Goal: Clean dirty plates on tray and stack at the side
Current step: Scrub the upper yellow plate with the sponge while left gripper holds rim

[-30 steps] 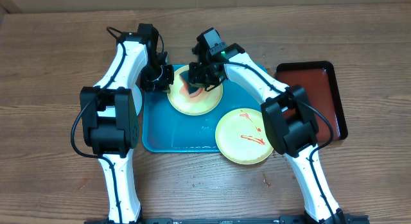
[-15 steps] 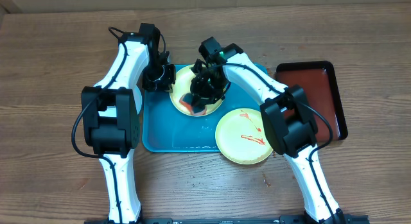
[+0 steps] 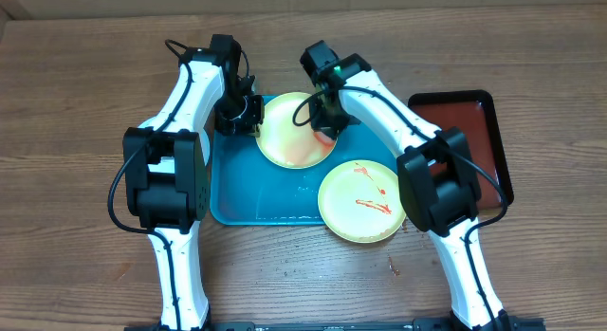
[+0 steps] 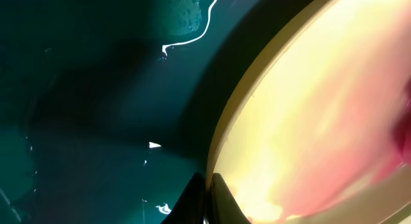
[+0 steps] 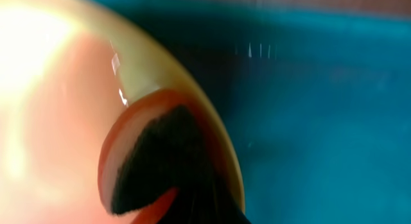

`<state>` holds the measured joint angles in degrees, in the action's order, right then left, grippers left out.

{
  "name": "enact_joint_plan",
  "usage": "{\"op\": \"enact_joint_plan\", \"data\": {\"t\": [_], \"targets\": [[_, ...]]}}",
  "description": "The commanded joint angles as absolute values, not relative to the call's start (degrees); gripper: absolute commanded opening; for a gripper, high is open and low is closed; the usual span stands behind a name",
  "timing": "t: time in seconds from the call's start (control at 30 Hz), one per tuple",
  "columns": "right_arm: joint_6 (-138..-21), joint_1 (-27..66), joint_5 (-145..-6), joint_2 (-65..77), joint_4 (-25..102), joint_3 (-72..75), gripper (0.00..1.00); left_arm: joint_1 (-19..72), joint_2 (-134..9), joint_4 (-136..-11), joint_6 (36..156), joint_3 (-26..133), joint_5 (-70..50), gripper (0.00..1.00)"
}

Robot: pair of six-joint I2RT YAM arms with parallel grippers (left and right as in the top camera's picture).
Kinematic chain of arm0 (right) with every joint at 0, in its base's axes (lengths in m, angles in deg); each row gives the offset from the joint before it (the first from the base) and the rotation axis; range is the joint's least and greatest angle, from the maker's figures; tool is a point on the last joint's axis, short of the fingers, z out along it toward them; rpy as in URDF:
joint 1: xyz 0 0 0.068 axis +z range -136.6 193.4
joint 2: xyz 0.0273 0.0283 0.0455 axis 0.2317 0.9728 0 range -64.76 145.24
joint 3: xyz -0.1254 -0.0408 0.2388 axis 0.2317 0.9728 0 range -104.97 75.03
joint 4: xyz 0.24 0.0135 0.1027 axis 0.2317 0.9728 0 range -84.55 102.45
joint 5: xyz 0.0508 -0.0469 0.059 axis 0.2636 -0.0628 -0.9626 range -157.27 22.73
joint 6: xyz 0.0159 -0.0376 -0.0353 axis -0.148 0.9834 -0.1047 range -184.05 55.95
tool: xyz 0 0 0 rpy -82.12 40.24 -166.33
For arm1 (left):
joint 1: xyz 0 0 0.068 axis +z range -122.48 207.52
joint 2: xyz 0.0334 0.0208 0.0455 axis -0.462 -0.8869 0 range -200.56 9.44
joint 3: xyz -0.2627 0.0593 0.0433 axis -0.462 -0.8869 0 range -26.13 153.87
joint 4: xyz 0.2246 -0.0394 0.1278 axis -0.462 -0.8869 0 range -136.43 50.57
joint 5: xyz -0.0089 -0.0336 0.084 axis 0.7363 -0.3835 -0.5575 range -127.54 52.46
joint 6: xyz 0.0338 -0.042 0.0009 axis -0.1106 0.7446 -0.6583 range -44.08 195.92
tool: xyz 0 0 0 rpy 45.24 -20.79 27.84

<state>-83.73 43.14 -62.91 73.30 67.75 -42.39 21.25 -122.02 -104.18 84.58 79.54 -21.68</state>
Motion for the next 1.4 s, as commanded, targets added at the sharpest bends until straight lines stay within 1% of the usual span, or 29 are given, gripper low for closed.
{"op": "enact_joint_plan", "data": {"t": [0.0,0.17,0.27,0.4,0.5,0.63,0.87,1.0,1.13,1.37], "targets": [[-85.08,44.34,-54.50,72.93,62.81,-42.00,0.04,21.89,-119.79,-104.03,84.69,79.62,-22.67,0.04],[-85.00,45.39,-60.29,73.63,54.72,-39.38,0.04,21.89,-119.79,-104.11,84.69,79.62,-22.67,0.04],[-82.94,45.39,-70.65,75.29,53.54,-39.31,0.04,21.89,-119.79,-104.07,84.67,79.60,-22.67,0.04],[-78.70,45.72,-85.75,76.07,53.59,-39.31,0.04,21.87,-119.79,-104.00,84.71,79.62,-22.62,0.04],[-75.58,46.13,-94.39,76.07,54.31,-39.31,0.04,21.89,-119.79,-103.90,84.71,79.62,-22.60,0.04],[-72.58,46.57,-99.19,76.07,58.70,-39.31,0.04,21.87,-119.79,-104.16,84.71,79.62,-22.62,0.04],[-70.59,44.71,-97.14,76.03,67.27,-39.40,0.04,21.89,-119.79,-104.07,84.71,79.62,-22.67,0.04],[-70.79,42.09,-88.09,75.94,71.29,-41.15,0.04,21.89,-119.79,-104.14,84.69,79.62,-22.67,0.04],[-74.53,40.47,-74.95,75.94,74.18,-44.47,0.04,21.89,-119.79,-104.09,84.69,79.62,-22.67,0.04],[-80.82,41.67,-61.75,75.94,71.47,-46.44,0.04,21.82,-119.79,-104.14,84.67,79.62,-22.69,0.04]]}}
